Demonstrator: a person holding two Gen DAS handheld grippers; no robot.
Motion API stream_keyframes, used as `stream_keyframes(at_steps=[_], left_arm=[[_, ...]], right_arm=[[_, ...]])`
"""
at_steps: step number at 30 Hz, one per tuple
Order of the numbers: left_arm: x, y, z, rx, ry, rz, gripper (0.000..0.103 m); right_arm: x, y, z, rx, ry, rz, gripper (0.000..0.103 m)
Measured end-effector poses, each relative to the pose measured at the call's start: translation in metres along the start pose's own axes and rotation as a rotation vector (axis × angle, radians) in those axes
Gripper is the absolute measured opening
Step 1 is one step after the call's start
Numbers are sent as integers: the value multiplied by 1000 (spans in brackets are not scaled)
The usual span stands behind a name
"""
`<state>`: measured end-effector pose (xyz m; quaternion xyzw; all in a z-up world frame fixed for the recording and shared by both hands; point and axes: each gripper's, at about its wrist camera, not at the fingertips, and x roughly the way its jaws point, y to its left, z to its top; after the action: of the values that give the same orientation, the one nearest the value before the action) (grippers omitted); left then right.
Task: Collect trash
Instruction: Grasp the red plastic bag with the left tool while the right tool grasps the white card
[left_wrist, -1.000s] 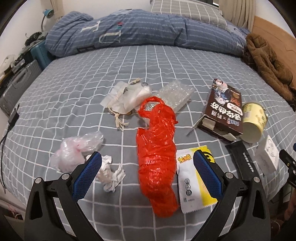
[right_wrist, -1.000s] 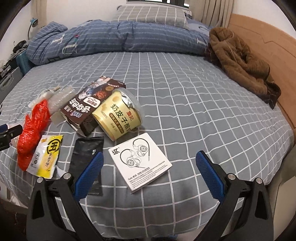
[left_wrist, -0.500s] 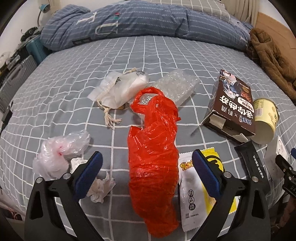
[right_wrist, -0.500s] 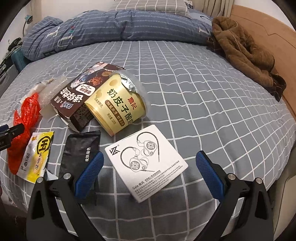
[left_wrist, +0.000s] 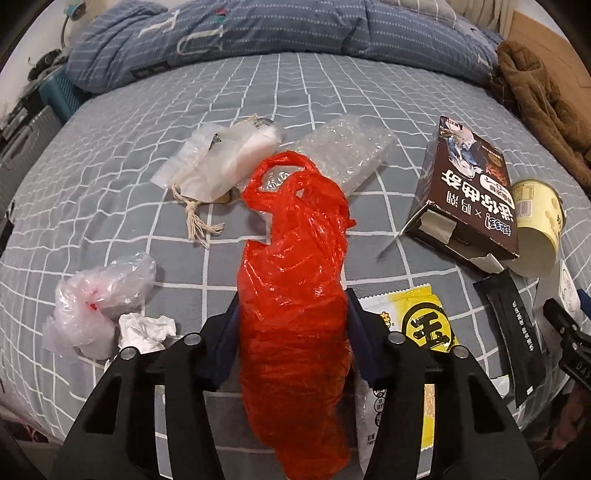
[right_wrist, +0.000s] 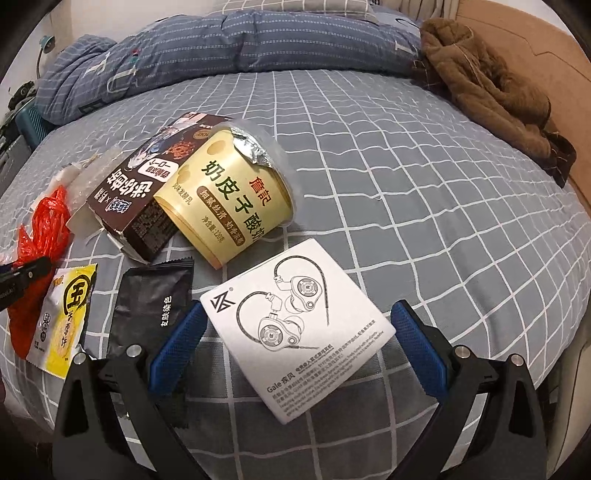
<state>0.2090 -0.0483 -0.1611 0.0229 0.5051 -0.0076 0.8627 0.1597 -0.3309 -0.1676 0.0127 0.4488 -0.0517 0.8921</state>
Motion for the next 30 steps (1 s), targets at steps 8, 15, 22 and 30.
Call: stream_keyframes(at_steps=[8,15,22,30], left_arm=[[-9,1,-3,-13,-9,-8,43],[-29,2,-7,-21,-36,-23,42],[-51,3,-14,-23,-62,-33,42],[-73,4,-28,-32,-75,-45,42]], right_arm=[[-2,0,-1,9,-6,4,92],[-19,0,-3,5,-30,-2,92],[-40,1,-3,-5,-55,-3,92],[-66,7,-5,-19,-86,3,92]])
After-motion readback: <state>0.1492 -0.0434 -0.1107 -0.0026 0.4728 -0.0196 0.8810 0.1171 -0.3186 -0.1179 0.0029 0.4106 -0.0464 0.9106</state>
